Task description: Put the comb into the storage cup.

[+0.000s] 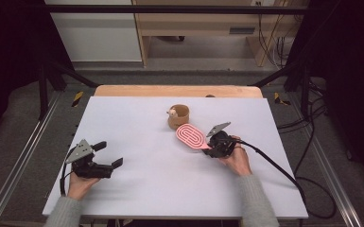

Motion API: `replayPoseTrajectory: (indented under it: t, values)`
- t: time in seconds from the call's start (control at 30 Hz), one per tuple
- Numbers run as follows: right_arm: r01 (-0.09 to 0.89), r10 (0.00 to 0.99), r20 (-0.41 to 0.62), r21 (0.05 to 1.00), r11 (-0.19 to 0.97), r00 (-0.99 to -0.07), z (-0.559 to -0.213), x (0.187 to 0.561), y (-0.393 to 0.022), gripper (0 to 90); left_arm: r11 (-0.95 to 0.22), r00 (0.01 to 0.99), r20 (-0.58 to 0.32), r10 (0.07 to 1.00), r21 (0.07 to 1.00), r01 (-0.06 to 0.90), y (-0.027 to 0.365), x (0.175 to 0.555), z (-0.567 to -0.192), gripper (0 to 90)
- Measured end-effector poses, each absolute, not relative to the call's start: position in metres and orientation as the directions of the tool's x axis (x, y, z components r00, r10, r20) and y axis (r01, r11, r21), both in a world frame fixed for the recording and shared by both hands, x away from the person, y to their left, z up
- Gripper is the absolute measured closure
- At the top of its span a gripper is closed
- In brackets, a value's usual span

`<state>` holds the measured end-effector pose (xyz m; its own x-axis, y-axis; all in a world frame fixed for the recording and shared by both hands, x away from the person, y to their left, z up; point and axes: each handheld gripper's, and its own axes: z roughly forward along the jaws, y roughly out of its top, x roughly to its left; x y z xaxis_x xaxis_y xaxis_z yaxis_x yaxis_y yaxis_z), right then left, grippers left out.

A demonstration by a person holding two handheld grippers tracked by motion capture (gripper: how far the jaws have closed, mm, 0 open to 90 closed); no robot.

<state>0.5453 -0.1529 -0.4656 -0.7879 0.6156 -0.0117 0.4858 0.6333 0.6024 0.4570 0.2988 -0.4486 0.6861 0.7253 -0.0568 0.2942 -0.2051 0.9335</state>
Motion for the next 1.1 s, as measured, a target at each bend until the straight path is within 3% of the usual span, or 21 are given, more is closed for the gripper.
replayPoseTrajectory:
  t: [0.53, 1.1]
  values:
    - [0.516, 0.623, 0.039, 0.603, 0.608, -0.781, -0.458, 0.541, -0.155, 70.2, -0.204, 0.686, -0.057, 0.726, 0.934, 0.294, 0.299, 0.457, -0.448, 1.3]
    - [0.482, 0.613, 0.029, 0.647, 0.591, -0.790, -0.440, 0.525, -0.161, 70.2, -0.205, 0.687, -0.060, 0.724, 0.932, 0.298, 0.298, 0.457, -0.449, 1.3]
